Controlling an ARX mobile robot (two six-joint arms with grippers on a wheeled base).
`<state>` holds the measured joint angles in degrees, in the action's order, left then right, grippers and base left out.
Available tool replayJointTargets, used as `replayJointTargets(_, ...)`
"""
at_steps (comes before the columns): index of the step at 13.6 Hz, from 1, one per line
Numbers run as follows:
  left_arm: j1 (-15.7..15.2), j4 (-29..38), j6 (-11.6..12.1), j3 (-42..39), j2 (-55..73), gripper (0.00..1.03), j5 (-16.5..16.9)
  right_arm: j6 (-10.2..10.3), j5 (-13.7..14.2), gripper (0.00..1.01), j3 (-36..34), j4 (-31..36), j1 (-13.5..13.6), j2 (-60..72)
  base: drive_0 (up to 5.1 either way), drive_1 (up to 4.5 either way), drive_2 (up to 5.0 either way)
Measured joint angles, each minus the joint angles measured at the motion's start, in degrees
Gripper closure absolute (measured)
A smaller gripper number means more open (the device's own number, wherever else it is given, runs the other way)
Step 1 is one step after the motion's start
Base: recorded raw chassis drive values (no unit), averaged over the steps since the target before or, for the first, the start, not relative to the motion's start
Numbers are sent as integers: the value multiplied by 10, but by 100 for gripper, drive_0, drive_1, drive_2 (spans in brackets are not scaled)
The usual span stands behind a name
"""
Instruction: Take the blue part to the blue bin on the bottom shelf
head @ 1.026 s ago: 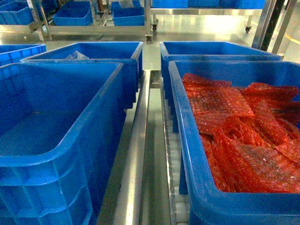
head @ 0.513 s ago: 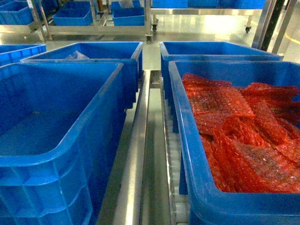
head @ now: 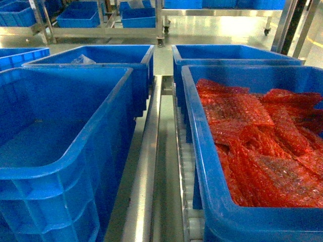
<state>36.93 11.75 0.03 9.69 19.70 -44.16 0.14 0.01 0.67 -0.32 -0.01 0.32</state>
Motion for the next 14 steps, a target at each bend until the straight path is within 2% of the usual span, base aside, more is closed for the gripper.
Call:
replayJointTargets(1, -29, 45, 6, 9, 35, 60, 33, 0, 0, 3, 0, 1, 0, 0, 0, 0, 0)
replayJointTargets(2, -92, 137, 20, 26, 131, 60, 84, 0, 0, 3, 0, 0, 0, 0, 0, 0, 0)
replayJointTargets(3, -138, 225, 24, 40, 238, 60, 139, 0, 0, 3, 0, 0, 0, 0, 0, 0, 0)
replayJointTargets(4, -167, 276, 18, 57, 319, 60, 172, 0, 0, 3, 0, 0, 0, 0, 0, 0, 0)
replayJointTargets(6, -209, 325, -11, 104, 463, 60, 203, 0, 0, 3, 0, 0, 0, 0, 0, 0, 0)
replayJointTargets(10, -216, 348, -26, 138, 570, 59, 206, 0, 0, 3, 0, 0, 0, 0, 0, 0, 0)
replayJointTargets(12, -215, 353, -27, 143, 571, 28, 194, 0, 0, 3, 0, 0, 0, 0, 0, 0, 0)
replayJointTargets(14, -215, 353, -27, 144, 571, 8, 193, 0, 0, 3, 0, 0, 0, 0, 0, 0, 0)
